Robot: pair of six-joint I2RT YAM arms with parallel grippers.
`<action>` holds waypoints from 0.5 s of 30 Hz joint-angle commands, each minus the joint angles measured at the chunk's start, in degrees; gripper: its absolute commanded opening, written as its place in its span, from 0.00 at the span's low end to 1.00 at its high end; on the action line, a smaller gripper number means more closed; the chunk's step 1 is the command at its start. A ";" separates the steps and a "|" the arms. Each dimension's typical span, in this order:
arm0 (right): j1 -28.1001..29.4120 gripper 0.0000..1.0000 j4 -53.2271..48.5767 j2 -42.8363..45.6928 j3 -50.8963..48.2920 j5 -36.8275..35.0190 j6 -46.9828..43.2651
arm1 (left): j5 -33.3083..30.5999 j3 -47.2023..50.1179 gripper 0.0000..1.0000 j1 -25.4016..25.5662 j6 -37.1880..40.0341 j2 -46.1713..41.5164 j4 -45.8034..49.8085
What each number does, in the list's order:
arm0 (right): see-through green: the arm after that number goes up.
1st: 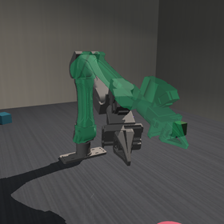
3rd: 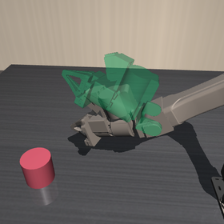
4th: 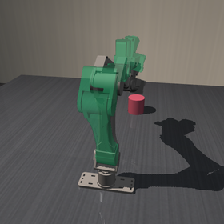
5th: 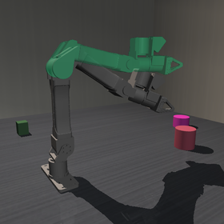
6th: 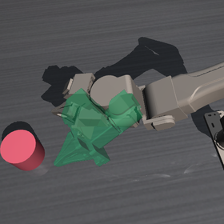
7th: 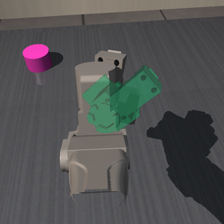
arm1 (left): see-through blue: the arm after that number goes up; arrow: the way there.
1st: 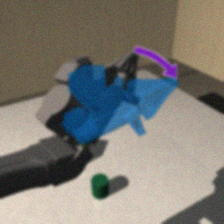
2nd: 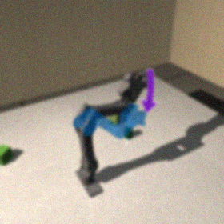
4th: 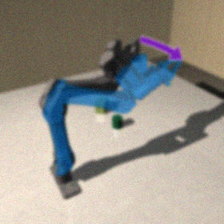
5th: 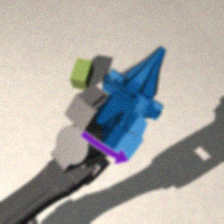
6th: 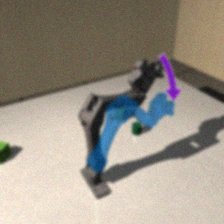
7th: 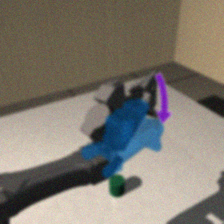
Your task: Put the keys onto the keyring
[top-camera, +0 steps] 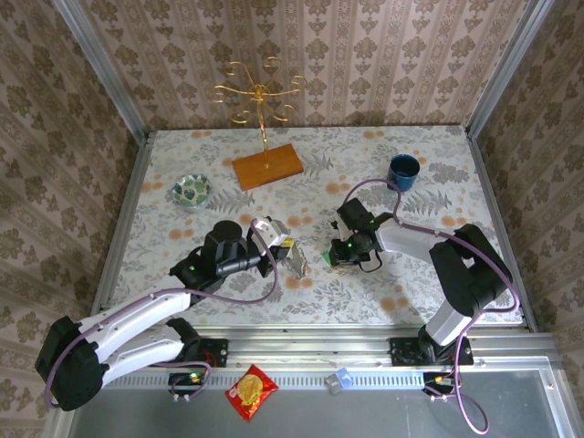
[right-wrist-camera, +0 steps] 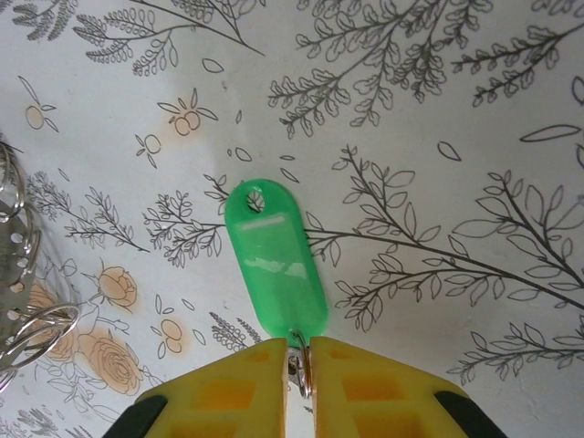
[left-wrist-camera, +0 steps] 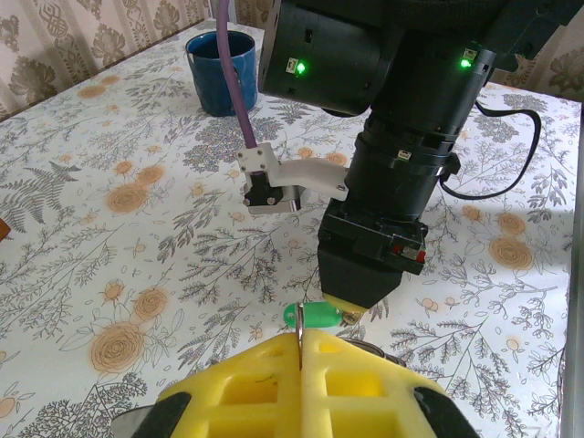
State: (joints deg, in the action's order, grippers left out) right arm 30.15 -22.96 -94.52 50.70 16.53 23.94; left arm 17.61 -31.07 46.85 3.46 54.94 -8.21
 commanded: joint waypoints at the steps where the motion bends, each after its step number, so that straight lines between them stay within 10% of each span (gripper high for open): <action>1: -0.27 0.14 -1.65 -1.10 1.59 1.30 -0.94 | 1.20 0.13 0.00 0.26 1.13 -0.06 -1.88; 15: -0.27 0.08 -2.80 -1.63 1.93 1.09 -1.79 | 1.12 0.16 0.00 0.19 1.23 -0.28 -1.44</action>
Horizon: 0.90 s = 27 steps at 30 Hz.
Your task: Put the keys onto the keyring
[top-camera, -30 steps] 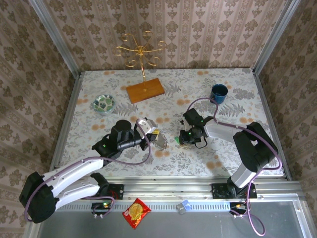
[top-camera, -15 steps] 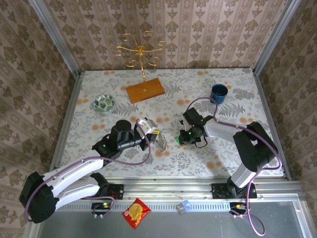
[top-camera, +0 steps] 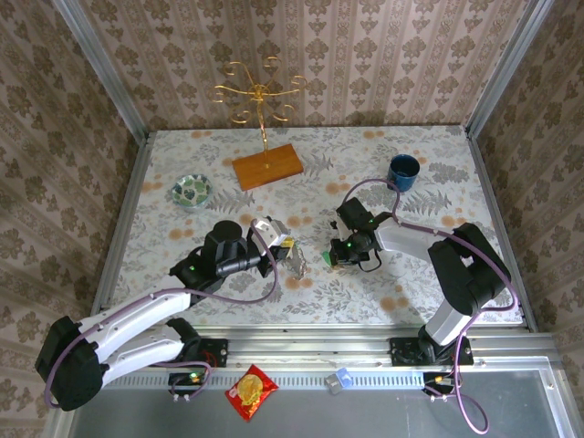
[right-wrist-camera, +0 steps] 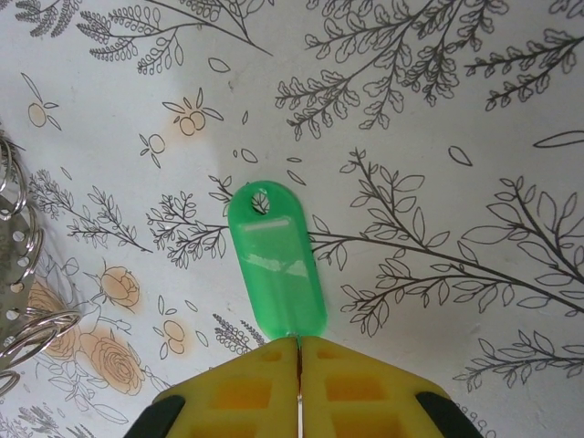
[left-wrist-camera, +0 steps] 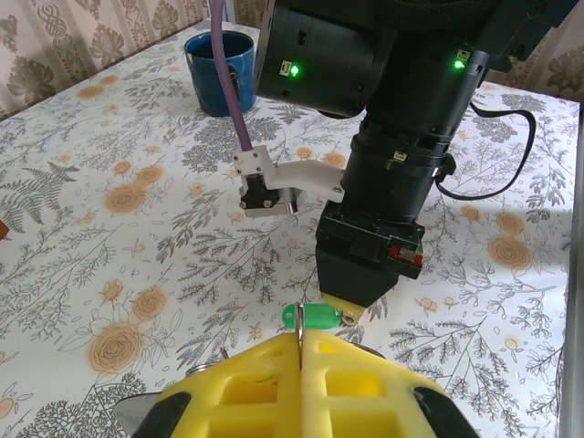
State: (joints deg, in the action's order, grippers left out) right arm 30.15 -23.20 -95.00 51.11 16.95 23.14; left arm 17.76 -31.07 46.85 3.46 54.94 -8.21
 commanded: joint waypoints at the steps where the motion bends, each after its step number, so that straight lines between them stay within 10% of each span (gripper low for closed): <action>1: -0.22 0.08 -2.72 -1.26 1.53 0.67 -1.05 | 0.96 0.18 0.00 0.26 1.28 -0.33 -1.44; 27: -0.26 0.12 -5.19 -1.77 2.61 0.96 -2.57 | 0.96 0.15 0.00 0.25 1.39 -0.36 -1.33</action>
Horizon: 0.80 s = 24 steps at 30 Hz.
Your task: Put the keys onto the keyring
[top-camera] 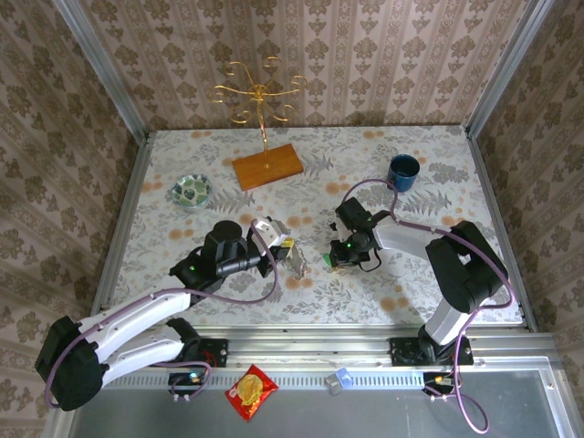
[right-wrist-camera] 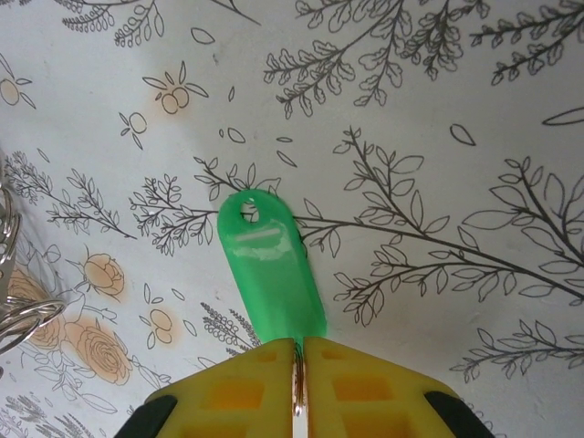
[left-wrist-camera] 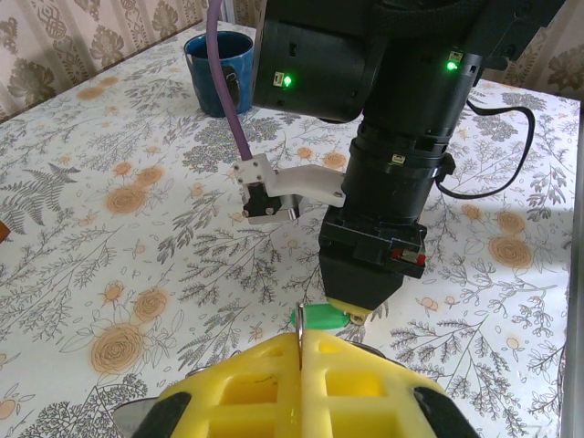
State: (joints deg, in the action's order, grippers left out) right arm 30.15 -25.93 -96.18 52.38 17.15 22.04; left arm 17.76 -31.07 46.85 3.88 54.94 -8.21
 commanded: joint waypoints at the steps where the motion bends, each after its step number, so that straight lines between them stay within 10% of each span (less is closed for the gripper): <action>1: -0.27 0.13 -2.62 -0.56 1.47 0.75 -1.59 | 0.96 0.13 0.00 0.26 0.90 -0.36 -1.31; 24: -0.27 0.12 -4.56 -1.65 2.60 1.14 -3.04 | 1.05 0.14 0.00 0.26 0.95 -0.24 -1.42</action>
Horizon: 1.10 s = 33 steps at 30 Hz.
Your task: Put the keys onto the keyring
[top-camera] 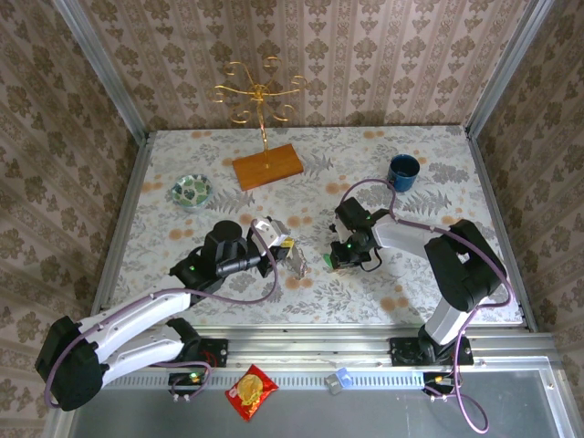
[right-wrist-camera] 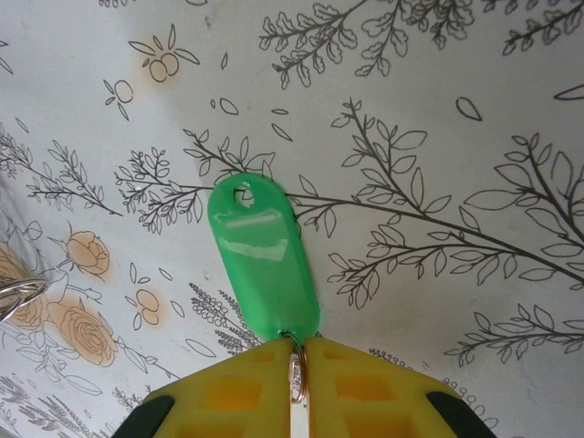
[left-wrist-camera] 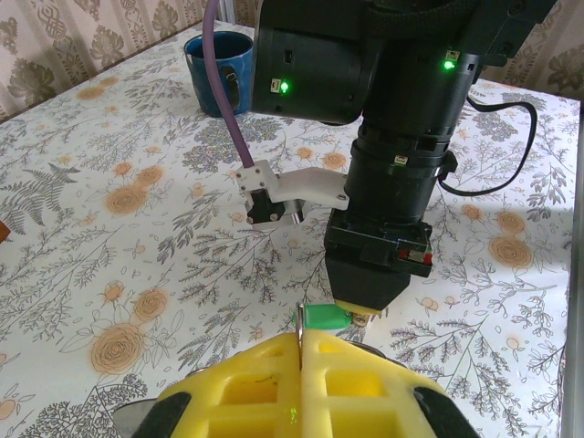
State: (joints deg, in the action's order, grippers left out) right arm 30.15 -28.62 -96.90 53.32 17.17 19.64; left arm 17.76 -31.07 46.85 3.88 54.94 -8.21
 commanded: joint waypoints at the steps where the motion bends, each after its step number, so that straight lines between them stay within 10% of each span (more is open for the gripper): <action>1: -0.27 0.12 -1.85 -1.02 1.62 1.13 -0.68 | 1.05 0.13 0.00 0.26 0.91 -0.18 -1.38; 16: -0.26 0.01 -2.48 2.65 0.83 1.57 -2.25 | 0.65 0.11 0.00 0.26 0.89 -0.47 -1.35; 33: 4.62 0.00 34.97 32.14 -13.31 -0.71 -24.26 | -0.55 -2.59 0.00 0.03 -3.88 -0.77 2.25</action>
State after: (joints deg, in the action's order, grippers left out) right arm 34.02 -3.62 -65.67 42.00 16.71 3.03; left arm 17.52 -31.55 46.85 2.02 54.92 -6.76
